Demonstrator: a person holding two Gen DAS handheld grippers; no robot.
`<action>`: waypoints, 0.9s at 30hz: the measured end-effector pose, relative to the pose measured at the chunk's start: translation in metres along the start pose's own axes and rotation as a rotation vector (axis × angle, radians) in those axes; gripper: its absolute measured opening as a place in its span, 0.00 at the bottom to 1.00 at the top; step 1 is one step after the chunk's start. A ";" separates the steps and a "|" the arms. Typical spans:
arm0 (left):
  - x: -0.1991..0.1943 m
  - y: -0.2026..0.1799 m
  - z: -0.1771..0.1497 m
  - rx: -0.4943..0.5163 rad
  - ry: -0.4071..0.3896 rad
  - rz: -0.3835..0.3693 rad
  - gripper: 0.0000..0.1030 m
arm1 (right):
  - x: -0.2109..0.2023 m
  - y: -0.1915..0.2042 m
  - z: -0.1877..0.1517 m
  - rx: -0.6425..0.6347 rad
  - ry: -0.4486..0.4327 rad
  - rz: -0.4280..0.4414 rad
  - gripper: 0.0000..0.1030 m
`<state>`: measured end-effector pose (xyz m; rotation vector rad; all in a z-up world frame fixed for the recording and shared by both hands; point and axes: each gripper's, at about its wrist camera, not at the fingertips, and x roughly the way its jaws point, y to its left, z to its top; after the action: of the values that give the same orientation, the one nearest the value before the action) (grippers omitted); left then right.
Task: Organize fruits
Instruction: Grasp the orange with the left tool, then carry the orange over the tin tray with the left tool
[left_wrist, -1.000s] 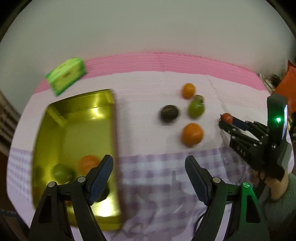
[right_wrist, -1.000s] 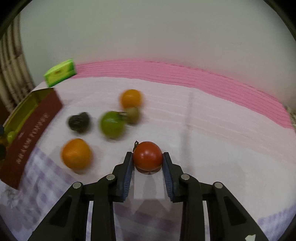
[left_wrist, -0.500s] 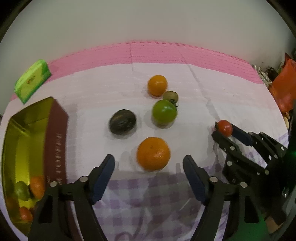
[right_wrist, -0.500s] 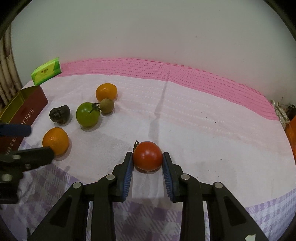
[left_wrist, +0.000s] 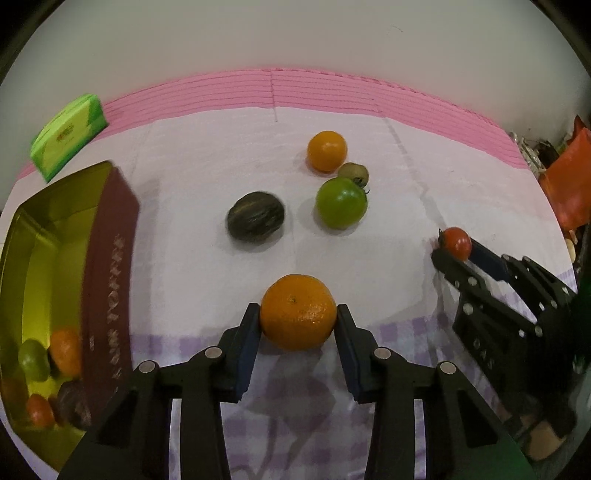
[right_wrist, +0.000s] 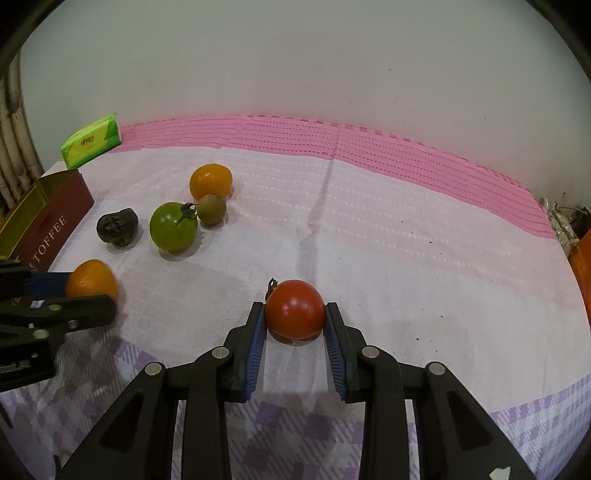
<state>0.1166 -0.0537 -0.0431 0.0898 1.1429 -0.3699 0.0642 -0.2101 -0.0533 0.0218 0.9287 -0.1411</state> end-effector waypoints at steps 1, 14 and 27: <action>-0.003 0.002 -0.002 0.001 -0.002 0.006 0.40 | 0.000 0.000 0.000 -0.001 0.000 -0.001 0.28; -0.059 0.045 -0.014 -0.036 -0.090 0.064 0.40 | 0.000 0.000 0.000 -0.002 -0.001 -0.003 0.28; -0.071 0.157 -0.018 -0.183 -0.064 0.238 0.40 | 0.001 0.000 0.000 -0.001 -0.001 -0.005 0.28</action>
<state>0.1269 0.1146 -0.0050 0.0521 1.0839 -0.0556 0.0646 -0.2103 -0.0539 0.0182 0.9281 -0.1449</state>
